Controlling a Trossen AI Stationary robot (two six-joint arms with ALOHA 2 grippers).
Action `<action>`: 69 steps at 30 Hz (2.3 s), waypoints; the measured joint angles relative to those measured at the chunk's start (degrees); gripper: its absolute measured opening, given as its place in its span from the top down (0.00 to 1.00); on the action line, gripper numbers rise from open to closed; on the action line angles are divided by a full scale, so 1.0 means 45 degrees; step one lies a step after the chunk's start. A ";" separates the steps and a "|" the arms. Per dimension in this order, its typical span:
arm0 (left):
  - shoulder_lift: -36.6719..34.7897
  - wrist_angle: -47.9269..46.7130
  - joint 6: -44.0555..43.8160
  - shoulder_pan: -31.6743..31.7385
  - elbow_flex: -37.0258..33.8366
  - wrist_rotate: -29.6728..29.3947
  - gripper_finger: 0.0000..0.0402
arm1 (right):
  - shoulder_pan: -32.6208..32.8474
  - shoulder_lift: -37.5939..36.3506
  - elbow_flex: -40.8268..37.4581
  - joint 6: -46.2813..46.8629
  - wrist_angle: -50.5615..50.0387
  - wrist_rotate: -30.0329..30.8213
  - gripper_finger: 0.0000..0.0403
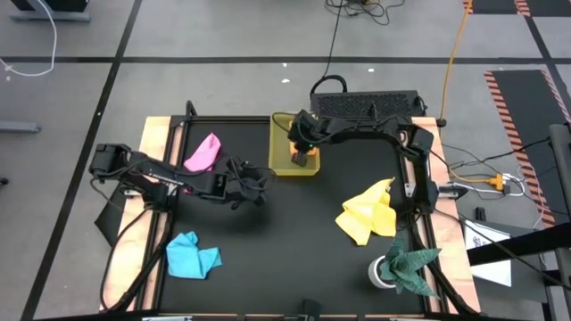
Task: Fold microfiber towels
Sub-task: Put the orange towel into the yellow bin, then fold the blue towel
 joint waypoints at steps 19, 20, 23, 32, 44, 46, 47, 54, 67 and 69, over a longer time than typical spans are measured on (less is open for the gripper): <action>0.0000 -0.0869 -0.2440 -0.2698 0.0047 0.0910 0.43 | 0.5001 -0.6676 -0.7980 0.0048 0.8722 0.1976 1.00; 0.0000 -0.0925 -0.2578 -0.2891 0.0053 0.1012 0.43 | 0.5423 -0.6856 -0.8592 0.0147 0.9311 0.1985 1.00; 0.0000 -0.1335 -0.2847 -0.3428 0.0053 0.2207 0.43 | 0.6424 -0.7099 -0.9857 0.0314 1.0655 0.2001 1.00; -0.0170 -0.1649 -0.5009 -0.4617 0.0053 0.3920 0.43 | 0.7981 -0.7106 -1.0624 0.0326 1.0354 0.1981 1.00; -0.0170 -0.2114 -0.6530 -0.6186 0.0053 0.3537 0.43 | 0.9527 -0.7101 -1.0638 0.0321 0.8905 0.1950 1.00; -0.0302 -0.3066 -0.8006 -0.6156 0.0053 0.4284 0.43 | 0.9621 -0.7101 -1.0638 0.0321 0.8903 0.1952 1.00; -0.0352 -0.3619 -0.8841 -0.6107 0.0055 0.4720 0.43 | 0.9645 -0.7101 -1.0638 0.0323 0.8900 0.1952 1.00; -0.0330 -0.6541 -1.1320 -0.6569 0.0053 0.9526 0.43 | 0.9698 -0.7101 -1.0638 0.0661 0.8891 0.1952 1.00; 0.0226 -0.6545 -1.0919 -0.8259 -0.0097 0.7565 0.43 | 0.9693 -0.7101 -1.1071 0.0669 0.9079 0.1952 1.00; 0.0371 -0.6304 -1.0817 -0.8214 -0.0107 0.7529 0.44 | 0.9693 -0.7101 -1.1071 0.0669 0.9102 0.1952 1.00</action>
